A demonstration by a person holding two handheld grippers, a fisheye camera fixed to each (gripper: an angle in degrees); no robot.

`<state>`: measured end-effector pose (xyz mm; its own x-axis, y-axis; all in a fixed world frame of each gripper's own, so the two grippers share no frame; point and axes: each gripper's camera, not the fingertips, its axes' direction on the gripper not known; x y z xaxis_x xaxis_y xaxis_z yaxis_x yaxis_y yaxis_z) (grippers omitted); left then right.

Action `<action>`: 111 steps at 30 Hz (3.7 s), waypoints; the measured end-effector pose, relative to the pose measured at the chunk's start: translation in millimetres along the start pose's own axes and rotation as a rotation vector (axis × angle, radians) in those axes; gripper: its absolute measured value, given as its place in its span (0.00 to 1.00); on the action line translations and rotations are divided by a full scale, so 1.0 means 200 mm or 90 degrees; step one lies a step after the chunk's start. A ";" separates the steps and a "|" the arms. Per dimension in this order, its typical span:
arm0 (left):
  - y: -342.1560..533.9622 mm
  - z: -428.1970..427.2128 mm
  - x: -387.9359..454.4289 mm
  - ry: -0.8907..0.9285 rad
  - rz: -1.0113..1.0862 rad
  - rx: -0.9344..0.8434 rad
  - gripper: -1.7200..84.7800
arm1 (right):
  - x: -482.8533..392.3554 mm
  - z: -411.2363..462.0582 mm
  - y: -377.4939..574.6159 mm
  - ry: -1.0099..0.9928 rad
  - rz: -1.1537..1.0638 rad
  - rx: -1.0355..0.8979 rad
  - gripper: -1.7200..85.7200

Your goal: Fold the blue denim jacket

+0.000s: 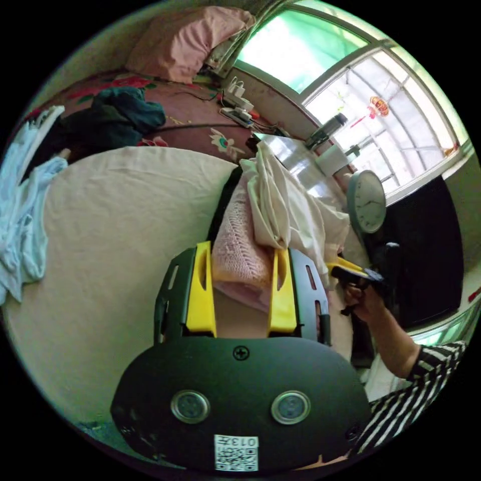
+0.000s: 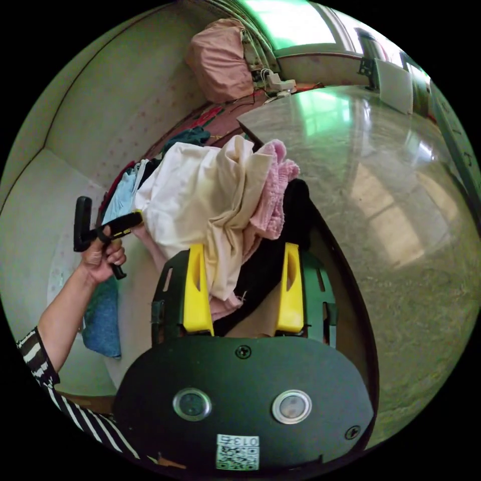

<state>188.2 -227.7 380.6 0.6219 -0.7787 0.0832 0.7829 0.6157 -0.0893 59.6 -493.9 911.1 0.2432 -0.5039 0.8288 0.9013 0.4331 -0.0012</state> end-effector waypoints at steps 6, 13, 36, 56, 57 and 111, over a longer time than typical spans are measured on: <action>-0.14 0.05 0.01 0.006 0.007 -0.006 0.13 | -0.03 0.01 -0.14 0.062 -0.101 -0.003 0.12; -0.07 -0.08 0.08 -0.052 0.012 0.125 0.11 | -0.22 0.09 -0.35 0.184 -0.315 0.025 0.10; -0.25 0.02 -0.19 -0.005 -0.050 0.158 0.13 | 0.00 0.06 -0.83 0.067 -0.303 -0.062 0.09; -0.24 0.17 -0.15 -0.043 -0.092 0.134 0.15 | 0.27 0.31 -0.90 -0.051 -0.041 -0.101 0.14; -0.23 0.17 -0.15 -0.042 -0.091 0.134 0.15 | 0.22 0.28 -0.89 -0.002 -0.079 -0.086 0.14; 2.03 -1.40 -0.58 -0.408 -0.230 0.201 0.22 | -1.99 0.42 -0.04 -0.223 -0.511 -0.136 0.23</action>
<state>428.3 78.2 57.2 0.1428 -0.7747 0.6160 0.8467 0.4180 0.3293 -74.3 -234.6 628.0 -0.5797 -0.3237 0.7478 0.8087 -0.1166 0.5765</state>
